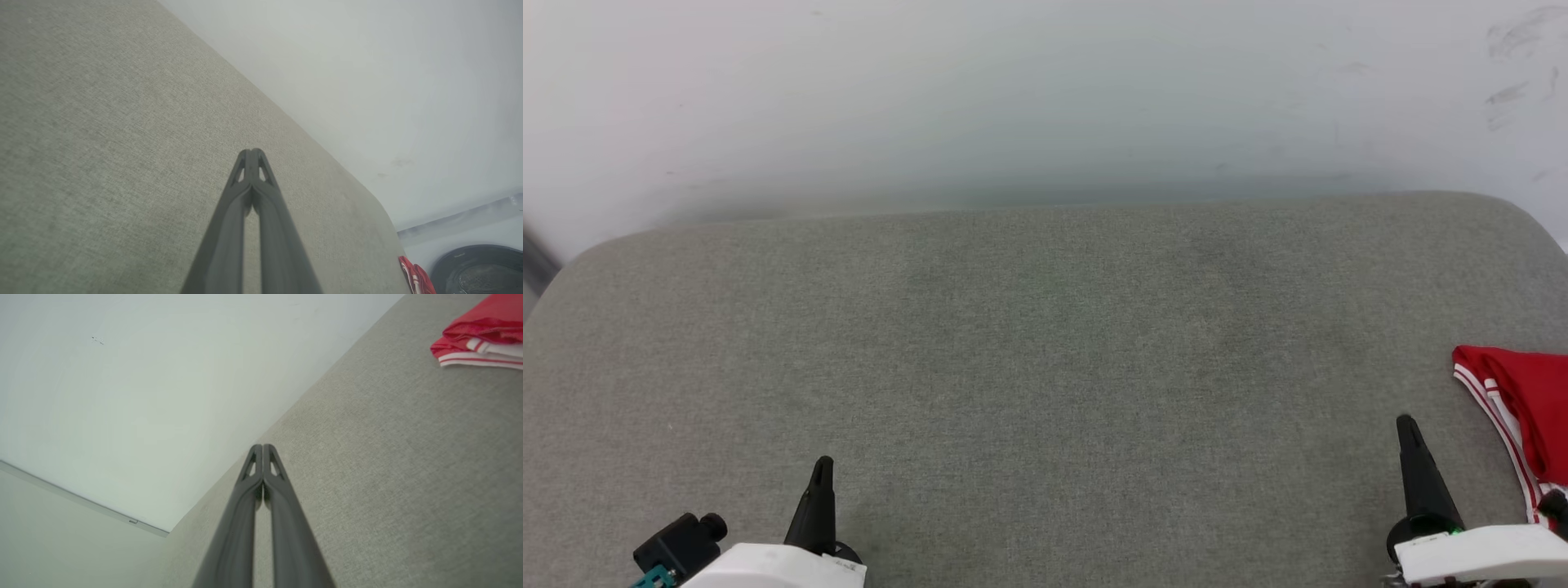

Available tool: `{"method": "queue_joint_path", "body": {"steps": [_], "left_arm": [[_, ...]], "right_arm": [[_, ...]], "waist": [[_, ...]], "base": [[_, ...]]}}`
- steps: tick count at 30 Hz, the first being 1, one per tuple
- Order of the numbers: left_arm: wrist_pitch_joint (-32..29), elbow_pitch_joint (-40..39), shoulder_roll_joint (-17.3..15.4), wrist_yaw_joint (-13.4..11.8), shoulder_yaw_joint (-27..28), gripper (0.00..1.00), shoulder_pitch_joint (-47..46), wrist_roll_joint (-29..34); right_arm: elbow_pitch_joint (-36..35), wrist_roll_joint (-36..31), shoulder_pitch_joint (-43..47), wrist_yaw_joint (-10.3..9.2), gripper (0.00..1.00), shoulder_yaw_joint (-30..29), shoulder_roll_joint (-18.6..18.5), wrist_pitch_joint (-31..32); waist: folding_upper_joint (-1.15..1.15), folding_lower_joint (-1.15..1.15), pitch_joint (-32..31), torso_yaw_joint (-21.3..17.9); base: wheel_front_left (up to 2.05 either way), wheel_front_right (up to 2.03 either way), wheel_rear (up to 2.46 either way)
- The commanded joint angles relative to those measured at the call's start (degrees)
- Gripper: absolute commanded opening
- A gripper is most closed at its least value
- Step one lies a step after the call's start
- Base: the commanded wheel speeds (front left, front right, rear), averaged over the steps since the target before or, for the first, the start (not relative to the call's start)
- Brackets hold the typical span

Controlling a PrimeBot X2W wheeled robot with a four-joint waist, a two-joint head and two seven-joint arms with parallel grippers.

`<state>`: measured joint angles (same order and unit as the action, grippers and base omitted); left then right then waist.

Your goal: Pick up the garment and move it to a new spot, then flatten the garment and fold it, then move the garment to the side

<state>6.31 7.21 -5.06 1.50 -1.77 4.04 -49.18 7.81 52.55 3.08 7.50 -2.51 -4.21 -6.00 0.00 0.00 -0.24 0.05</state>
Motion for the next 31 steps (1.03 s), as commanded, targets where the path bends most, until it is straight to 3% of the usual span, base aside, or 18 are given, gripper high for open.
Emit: {"method": "queue_joint_path", "body": {"steps": [1,31], "left_arm": [[-0.5,-0.2,-0.5,0.5,0.3,0.0,-1.9,-2.6],[-5.1,2.9,-0.3,3.1,2.7,0.0,-5.8,-22.2]], "right_arm": [[-0.1,2.5,-1.8,0.0,0.0,0.0,-0.5,0.5],[2.7,20.4,-5.3,-0.01,0.0,-0.8,-0.6,5.1]], "waist": [[0.0,0.0,0.0,0.0],[0.0,0.0,0.2,0.0]], "base": [[0.0,0.0,0.0],[0.0,0.0,0.0]]}}
